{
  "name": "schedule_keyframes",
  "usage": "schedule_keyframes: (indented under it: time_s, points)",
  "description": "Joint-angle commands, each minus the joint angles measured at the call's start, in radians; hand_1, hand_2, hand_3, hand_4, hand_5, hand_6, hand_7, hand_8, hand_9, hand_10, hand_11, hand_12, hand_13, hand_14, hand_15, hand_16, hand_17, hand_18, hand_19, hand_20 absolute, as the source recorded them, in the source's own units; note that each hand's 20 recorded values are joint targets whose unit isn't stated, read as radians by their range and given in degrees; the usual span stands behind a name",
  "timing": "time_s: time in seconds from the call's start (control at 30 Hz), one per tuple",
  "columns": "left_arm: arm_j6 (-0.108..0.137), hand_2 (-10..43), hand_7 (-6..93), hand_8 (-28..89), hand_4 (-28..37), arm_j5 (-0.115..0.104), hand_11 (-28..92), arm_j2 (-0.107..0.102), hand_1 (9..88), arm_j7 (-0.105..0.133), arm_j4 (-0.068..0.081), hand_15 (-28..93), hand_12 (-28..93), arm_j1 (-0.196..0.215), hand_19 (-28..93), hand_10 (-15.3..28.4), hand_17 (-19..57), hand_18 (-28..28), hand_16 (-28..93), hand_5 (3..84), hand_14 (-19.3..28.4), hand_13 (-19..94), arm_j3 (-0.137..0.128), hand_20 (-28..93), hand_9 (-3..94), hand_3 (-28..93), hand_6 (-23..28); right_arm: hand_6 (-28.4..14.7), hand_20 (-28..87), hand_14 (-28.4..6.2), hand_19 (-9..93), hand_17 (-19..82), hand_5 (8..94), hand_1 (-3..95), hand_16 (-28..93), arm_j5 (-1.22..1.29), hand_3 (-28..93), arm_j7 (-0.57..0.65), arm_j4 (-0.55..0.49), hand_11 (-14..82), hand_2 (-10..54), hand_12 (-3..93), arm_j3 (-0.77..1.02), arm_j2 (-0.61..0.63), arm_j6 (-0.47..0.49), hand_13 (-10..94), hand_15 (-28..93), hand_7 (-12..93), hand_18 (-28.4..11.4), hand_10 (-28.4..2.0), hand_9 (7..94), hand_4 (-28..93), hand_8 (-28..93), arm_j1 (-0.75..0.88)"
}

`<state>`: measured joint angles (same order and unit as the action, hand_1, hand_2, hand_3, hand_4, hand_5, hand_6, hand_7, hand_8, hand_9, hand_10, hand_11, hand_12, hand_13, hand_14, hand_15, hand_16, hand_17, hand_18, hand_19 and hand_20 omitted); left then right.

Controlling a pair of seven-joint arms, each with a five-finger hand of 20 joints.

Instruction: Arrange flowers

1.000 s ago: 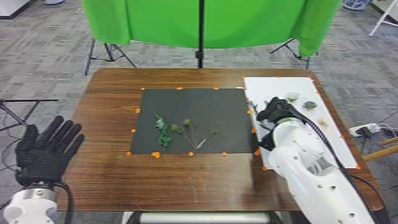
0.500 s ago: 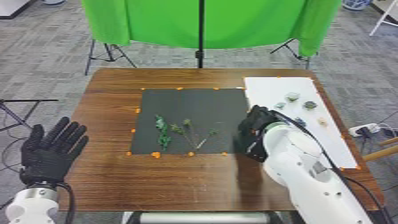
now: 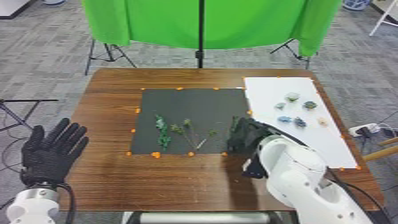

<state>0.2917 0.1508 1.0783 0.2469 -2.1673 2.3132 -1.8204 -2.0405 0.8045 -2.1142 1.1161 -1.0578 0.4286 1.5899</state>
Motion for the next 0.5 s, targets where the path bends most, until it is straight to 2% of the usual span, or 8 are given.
schedule_keyframes:
  time_s: [0.03,0.5]
  points:
    - [0.007,12.6,9.1,-8,-28.3,-0.007,19,0.009,27.5,0.010,-0.003,34,11,0.023,33,15.5,-6.2,13.6,-5,46.2,15.3,37,0.006,12,42.6,67,9.9,-6.0,25,-16.5,81,26,68.4,40.8,19,0.008,71,-0.025,0.003,13.3,-0.6,15.4,-0.040,0.011,0.004,59,69,11,-26.0,-19.4,58.8,-24,-10,0.017]
    - [0.007,12.7,9.2,-8,-28.3,-0.009,19,0.010,27.5,0.016,-0.003,34,11,0.028,34,15.6,-6.3,13.6,-5,46.2,15.2,37,0.007,12,42.6,67,10.0,-5.5,24,-16.3,80,25,69.0,40.7,19,0.010,71,-0.057,0.057,10.3,-0.3,14.3,-0.071,0.008,0.033,58,64,12,-25.6,-17.9,56.2,-24,-10,-0.029]
